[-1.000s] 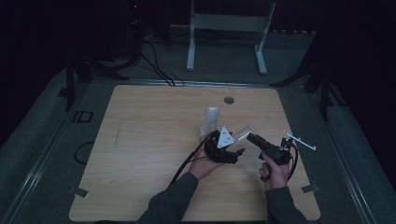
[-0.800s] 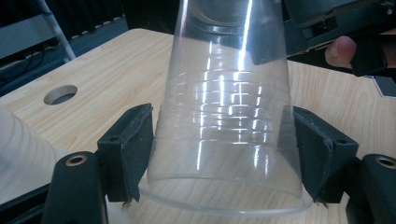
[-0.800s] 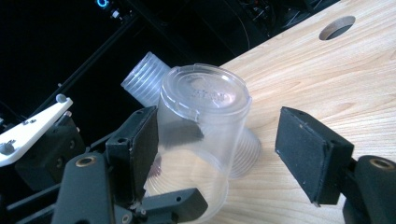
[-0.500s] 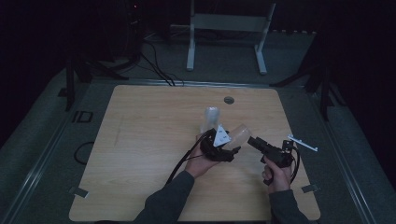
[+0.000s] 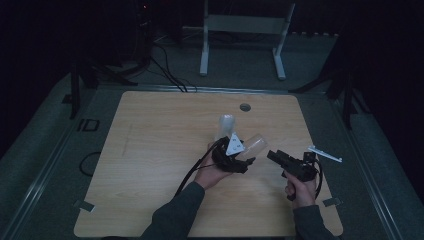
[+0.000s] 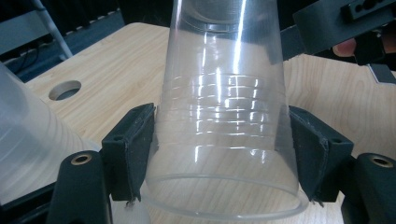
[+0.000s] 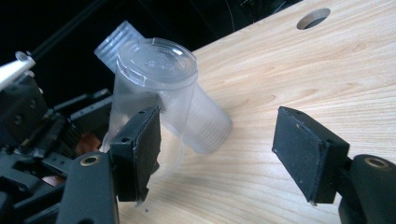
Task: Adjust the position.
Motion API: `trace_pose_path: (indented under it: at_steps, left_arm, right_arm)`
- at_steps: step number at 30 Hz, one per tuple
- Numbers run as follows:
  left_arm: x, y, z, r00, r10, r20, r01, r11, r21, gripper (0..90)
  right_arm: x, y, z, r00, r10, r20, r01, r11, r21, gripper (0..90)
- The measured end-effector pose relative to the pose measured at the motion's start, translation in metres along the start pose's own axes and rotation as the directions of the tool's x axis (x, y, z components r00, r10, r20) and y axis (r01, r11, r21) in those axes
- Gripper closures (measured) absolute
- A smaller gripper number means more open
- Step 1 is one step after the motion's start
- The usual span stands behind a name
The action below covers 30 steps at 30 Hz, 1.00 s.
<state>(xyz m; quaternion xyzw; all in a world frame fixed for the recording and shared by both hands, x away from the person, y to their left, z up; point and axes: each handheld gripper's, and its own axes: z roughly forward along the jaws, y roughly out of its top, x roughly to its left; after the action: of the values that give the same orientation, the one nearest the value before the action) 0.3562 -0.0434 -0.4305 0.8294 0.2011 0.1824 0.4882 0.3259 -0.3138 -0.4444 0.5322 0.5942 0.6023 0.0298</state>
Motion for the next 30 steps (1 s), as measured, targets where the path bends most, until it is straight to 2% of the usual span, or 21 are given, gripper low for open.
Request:
trace_pose_path:
  at_steps: [4, 7, 14, 17, 22, 26, 30]
  left_arm:
    - [0.001, 0.000, -0.001, 0.9999, 0.010, 0.009, -0.010, 0.9999, 0.013, 29.6]
    - [0.002, -0.001, -0.001, 0.9999, 0.012, 0.009, -0.012, 0.9998, 0.016, 29.6]
    - [0.005, 0.001, -0.006, 0.9992, 0.025, 0.030, -0.026, 0.9993, 0.028, 29.6]
    - [0.007, 0.001, -0.009, 0.9988, 0.037, 0.033, -0.038, 0.9986, 0.037, 29.5]
    - [0.011, 0.000, -0.011, 0.9987, 0.026, 0.043, -0.028, 0.9988, 0.042, 29.6]
    - [0.013, 0.000, -0.012, 0.9983, 0.034, 0.048, -0.036, 0.9982, 0.049, 29.6]
    - [0.014, 0.000, -0.013, 0.9975, 0.042, 0.057, -0.045, 0.9974, 0.056, 29.6]
  right_arm:
    - [0.000, 0.000, -0.001, 0.9996, -0.025, 0.015, 0.025, 1.000, 0.009, 33.6]
    - [0.000, 0.000, -0.002, 0.9995, -0.027, 0.015, 0.027, 1.000, 0.009, 34.9]
    - [0.004, 0.001, -0.001, 0.9969, -0.075, 0.024, 0.074, 0.996, 0.044, 34.5]
    - [0.008, 0.002, 0.001, 0.9922, -0.119, 0.037, 0.116, 0.991, 0.072, 34.2]
    - [0.014, 0.004, 0.001, 0.9839, -0.173, 0.045, 0.168, 0.981, 0.097, 34.3]
    - [0.017, 0.008, 0.001, 0.9771, -0.207, 0.051, 0.200, 0.973, 0.112, 34.2]
    - [0.019, 0.010, 0.000, 0.9750, -0.218, 0.044, 0.211, 0.970, 0.120, 32.9]
